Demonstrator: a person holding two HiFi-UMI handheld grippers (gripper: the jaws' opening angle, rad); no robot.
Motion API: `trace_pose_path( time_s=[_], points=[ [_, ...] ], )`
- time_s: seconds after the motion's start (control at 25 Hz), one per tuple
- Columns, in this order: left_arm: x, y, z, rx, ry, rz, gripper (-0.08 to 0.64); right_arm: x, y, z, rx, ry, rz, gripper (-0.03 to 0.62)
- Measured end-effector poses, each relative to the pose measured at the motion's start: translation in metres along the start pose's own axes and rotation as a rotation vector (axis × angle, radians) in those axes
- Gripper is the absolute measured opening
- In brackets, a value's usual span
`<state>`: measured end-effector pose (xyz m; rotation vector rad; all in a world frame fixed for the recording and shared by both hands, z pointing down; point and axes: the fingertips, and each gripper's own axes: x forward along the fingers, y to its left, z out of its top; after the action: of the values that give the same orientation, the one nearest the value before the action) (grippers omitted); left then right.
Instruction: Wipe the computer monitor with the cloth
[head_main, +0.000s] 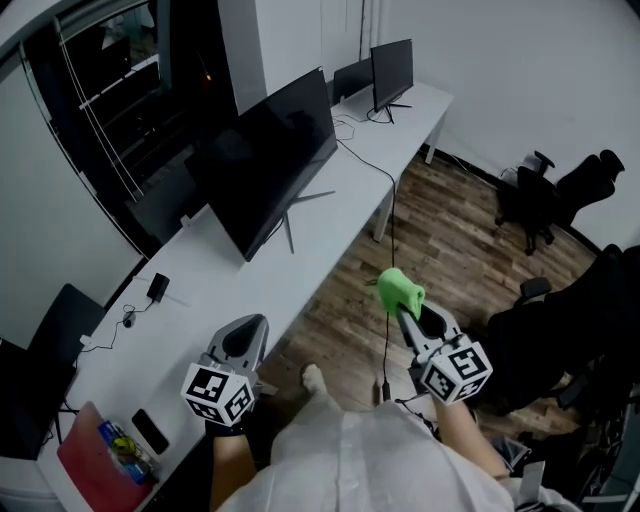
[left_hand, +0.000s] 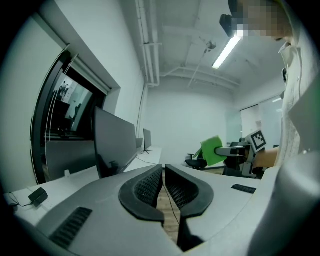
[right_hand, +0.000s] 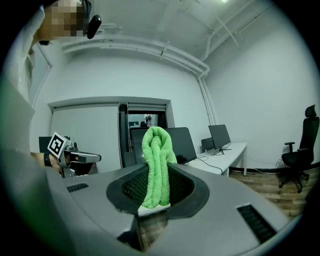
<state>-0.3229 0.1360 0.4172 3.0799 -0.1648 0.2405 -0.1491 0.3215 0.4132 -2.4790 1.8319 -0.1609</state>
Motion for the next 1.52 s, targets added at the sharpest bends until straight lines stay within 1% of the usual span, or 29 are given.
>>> trace_pose_path(
  time_s=[0.2,0.44,0.6,0.72,0.92,1.0,1.12,1.2,1.36,1.52],
  points=[
    [0.026,0.026,0.005,-0.002,-0.007,0.008,0.028,0.032,-0.010,-0.005,0.004,0.025,0.011,0.072],
    [0.069,0.070,0.018,0.003,-0.015,0.021,0.028,0.093,-0.028,0.006,-0.006,0.033,0.038,0.072],
    [0.088,0.103,0.032,0.010,-0.025,0.051,0.028,0.136,-0.033,0.018,-0.007,0.027,0.074,0.072],
    [0.099,0.125,0.043,0.016,-0.044,0.059,0.028,0.168,-0.033,0.023,-0.009,0.026,0.097,0.072],
    [0.106,0.163,0.062,0.010,-0.061,0.084,0.028,0.224,-0.024,0.036,-0.020,0.022,0.157,0.072],
    [0.106,0.180,0.069,0.000,-0.054,0.113,0.028,0.245,-0.016,0.048,-0.030,0.008,0.198,0.072],
    [0.100,0.202,0.084,-0.016,-0.065,0.152,0.028,0.276,0.003,0.076,-0.063,-0.030,0.285,0.072],
    [0.096,0.213,0.091,-0.012,-0.069,0.167,0.028,0.296,0.020,0.099,-0.081,-0.057,0.347,0.072],
    [0.087,0.232,0.105,0.002,-0.085,0.199,0.028,0.333,0.060,0.147,-0.080,-0.100,0.469,0.072],
    [0.082,0.242,0.120,0.001,-0.121,0.226,0.029,0.359,0.106,0.191,-0.158,-0.143,0.605,0.072]
  ],
)
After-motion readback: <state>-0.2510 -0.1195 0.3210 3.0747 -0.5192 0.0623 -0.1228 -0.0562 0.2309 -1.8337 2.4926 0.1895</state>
